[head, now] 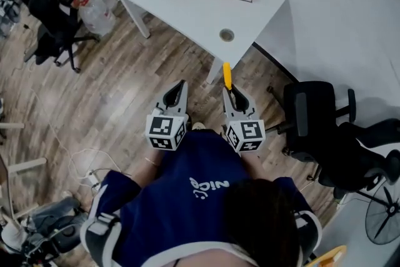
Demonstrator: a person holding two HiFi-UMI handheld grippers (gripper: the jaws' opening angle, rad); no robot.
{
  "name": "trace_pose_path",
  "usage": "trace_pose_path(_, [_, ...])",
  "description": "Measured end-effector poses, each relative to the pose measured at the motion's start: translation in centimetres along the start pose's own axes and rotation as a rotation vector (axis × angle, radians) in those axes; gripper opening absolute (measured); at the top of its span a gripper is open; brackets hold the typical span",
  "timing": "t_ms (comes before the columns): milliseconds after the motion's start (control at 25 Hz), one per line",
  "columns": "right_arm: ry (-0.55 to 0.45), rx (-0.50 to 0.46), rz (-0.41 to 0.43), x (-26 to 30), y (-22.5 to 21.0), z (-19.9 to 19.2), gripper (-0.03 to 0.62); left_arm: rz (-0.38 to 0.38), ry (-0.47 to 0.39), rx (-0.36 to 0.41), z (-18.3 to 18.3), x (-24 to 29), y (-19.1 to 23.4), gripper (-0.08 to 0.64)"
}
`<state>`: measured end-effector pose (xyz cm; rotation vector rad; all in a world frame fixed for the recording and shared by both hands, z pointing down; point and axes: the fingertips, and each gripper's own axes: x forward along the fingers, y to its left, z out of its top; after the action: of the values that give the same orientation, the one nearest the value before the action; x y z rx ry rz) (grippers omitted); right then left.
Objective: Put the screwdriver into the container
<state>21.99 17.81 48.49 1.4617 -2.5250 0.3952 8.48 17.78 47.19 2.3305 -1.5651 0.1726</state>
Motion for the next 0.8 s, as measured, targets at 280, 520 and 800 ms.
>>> trace_pose_path(280, [0.004,-0.003,-0.032,4.2,-1.8,0.7,0.092,-0.038,0.003,0.004,0.6,4.7,2.3,0.017])
trace_pose_path(520, [-0.006,-0.004,-0.061,11.7,-3.3,3.6,0.092,-0.049,-0.006,0.008,3.6,10.6,8.0,0.017])
trace_pose_path(800, [-0.028,-0.021,-0.074,22.2,-3.6,8.0,0.092,-0.053,-0.026,0.022,8.5,18.1,16.7,0.017])
